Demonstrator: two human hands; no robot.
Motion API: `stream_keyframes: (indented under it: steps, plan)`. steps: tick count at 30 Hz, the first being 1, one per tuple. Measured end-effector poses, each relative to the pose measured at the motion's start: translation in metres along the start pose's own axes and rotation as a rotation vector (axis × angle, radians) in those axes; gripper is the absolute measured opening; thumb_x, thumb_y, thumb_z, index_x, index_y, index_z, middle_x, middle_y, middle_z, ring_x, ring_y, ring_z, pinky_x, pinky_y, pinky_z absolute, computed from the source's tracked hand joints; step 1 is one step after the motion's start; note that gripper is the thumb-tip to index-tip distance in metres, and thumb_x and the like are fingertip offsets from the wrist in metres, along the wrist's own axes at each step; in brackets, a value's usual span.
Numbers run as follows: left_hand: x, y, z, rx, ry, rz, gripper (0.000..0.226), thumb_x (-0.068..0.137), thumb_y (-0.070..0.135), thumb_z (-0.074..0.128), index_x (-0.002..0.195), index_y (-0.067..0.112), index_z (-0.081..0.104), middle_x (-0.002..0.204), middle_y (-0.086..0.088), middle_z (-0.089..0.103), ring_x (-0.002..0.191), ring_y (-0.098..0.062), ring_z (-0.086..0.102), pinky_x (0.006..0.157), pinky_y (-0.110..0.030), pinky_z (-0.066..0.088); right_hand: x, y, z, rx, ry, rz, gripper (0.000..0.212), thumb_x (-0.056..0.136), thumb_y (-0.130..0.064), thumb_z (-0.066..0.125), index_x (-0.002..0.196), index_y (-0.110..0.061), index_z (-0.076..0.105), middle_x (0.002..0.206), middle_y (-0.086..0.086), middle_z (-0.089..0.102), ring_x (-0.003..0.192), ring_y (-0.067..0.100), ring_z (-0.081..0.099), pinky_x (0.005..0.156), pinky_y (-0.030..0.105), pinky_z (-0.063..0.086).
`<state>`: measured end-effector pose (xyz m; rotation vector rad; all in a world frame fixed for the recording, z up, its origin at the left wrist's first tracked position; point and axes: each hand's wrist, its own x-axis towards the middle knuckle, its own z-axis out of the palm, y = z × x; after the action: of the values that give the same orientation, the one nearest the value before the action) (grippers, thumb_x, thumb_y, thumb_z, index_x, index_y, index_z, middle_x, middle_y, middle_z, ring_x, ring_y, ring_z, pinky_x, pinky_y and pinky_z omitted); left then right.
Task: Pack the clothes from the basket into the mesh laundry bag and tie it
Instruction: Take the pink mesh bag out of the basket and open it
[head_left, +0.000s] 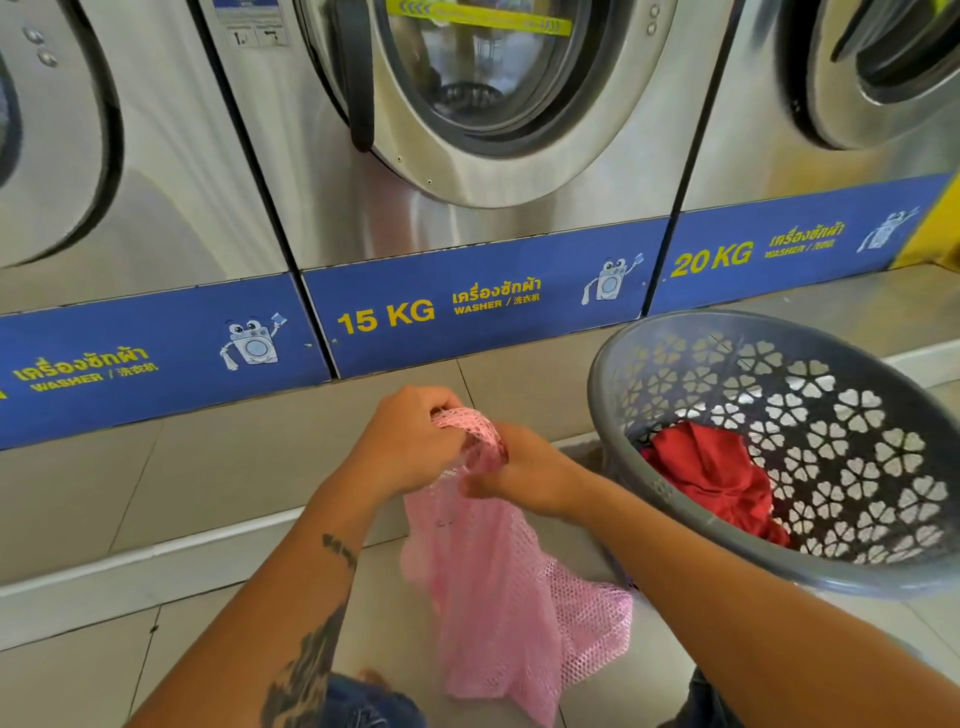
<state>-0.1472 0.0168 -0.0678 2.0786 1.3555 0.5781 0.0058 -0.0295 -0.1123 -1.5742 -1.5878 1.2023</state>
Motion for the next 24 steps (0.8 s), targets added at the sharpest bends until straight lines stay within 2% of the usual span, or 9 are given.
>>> stream_keyframes:
  steps: [1, 4, 6, 8, 12, 14, 16, 18, 24]
  plan:
    - [0.0, -0.002, 0.002, 0.01, -0.002, -0.004, 0.011, 0.075, 0.014, 0.067, 0.078, 0.024, 0.071, 0.075, 0.007, 0.07, 0.071, -0.013, 0.064, 0.059, -0.025, 0.048, 0.0, 0.0, 0.003, 0.021, 0.032, -0.004, 0.007, 0.085, -0.011, 0.069, 0.088, -0.011, 0.063, 0.079, 0.005, 0.061, 0.072, 0.016, 0.052, 0.066, 0.032, 0.043]
    - [-0.001, -0.02, 0.002, 0.098, -0.012, -0.038, 0.008, 0.078, 0.019, 0.069, 0.081, 0.026, 0.067, 0.079, 0.004, 0.069, 0.07, -0.015, 0.063, 0.054, -0.027, 0.046, 0.011, -0.003, -0.004, 0.159, 0.165, 0.079, 0.018, 0.09, 0.0, 0.057, 0.077, -0.009, 0.066, 0.062, -0.001, 0.057, 0.06, 0.012, 0.049, 0.064, 0.026, 0.04]
    - [-0.002, -0.035, 0.0, 0.199, -0.013, -0.081, 0.015, 0.078, 0.013, 0.065, 0.083, 0.027, 0.062, 0.086, 0.0, 0.065, 0.075, -0.019, 0.061, 0.056, -0.028, 0.042, 0.02, -0.005, -0.017, 0.264, 0.141, 0.133, 0.012, 0.087, 0.001, 0.057, 0.083, 0.002, 0.068, 0.064, 0.002, 0.062, 0.062, 0.014, 0.055, 0.062, 0.022, 0.043]
    - [0.0, -0.048, -0.006, 0.24, 0.032, -0.147, 0.015, 0.078, 0.012, 0.063, 0.078, 0.027, 0.057, 0.085, -0.001, 0.058, 0.078, -0.022, 0.057, 0.06, -0.03, 0.038, 0.033, -0.006, -0.032, 0.2, 0.111, 0.115, 0.016, 0.084, -0.004, 0.061, 0.089, 0.011, 0.065, 0.074, 0.01, 0.058, 0.072, 0.02, 0.052, 0.069, 0.031, 0.04]
    - [0.014, -0.062, -0.016, 0.059, 0.139, -0.268, 0.005, 0.086, 0.021, 0.066, 0.09, 0.024, 0.064, 0.086, 0.003, 0.065, 0.081, -0.021, 0.06, 0.069, -0.029, 0.043, 0.059, -0.007, -0.044, -0.091, 0.175, 0.012, 0.007, 0.087, -0.001, 0.062, 0.083, -0.005, 0.064, 0.069, 0.002, 0.06, 0.062, 0.013, 0.054, 0.058, 0.029, 0.043]
    - [0.023, -0.065, -0.017, -0.026, 0.156, -0.288, 0.008, 0.091, 0.025, 0.063, 0.087, 0.019, 0.067, 0.081, 0.001, 0.069, 0.076, -0.018, 0.062, 0.061, -0.027, 0.041, 0.072, -0.004, -0.043, -0.203, 0.252, -0.019, 0.006, 0.086, -0.004, 0.06, 0.086, -0.008, 0.065, 0.073, 0.003, 0.065, 0.065, 0.015, 0.058, 0.055, 0.029, 0.046]
    - [0.03, -0.064, -0.017, -0.079, 0.148, -0.326, 0.021, 0.096, 0.028, 0.057, 0.085, 0.014, 0.068, 0.077, -0.003, 0.068, 0.068, -0.017, 0.058, 0.056, -0.026, 0.04, 0.086, 0.002, -0.04, -0.199, 0.297, -0.035, 0.007, 0.088, -0.007, 0.061, 0.089, -0.013, 0.064, 0.078, 0.006, 0.069, 0.07, 0.02, 0.064, 0.057, 0.035, 0.051]
    - [0.035, -0.062, -0.018, -0.16, 0.166, -0.366, 0.024, 0.096, 0.03, 0.055, 0.09, 0.012, 0.069, 0.084, -0.01, 0.07, 0.068, -0.02, 0.057, 0.061, -0.03, 0.044, 0.096, 0.005, -0.038, -0.175, 0.329, -0.04, 0.007, 0.091, -0.011, 0.063, 0.094, -0.018, 0.064, 0.082, 0.006, 0.07, 0.073, 0.022, 0.067, 0.062, 0.039, 0.055]
    - [0.047, -0.046, -0.031, -0.545, 0.101, -0.441, 0.016, 0.085, 0.017, 0.06, 0.098, 0.011, 0.067, 0.087, -0.011, 0.067, 0.076, -0.024, 0.061, 0.068, -0.038, 0.046, 0.099, 0.011, -0.038, -0.224, 0.329, -0.008, 0.025, 0.088, -0.007, 0.061, 0.073, -0.027, 0.062, 0.073, -0.008, 0.062, 0.068, 0.008, 0.055, 0.058, 0.027, 0.041]
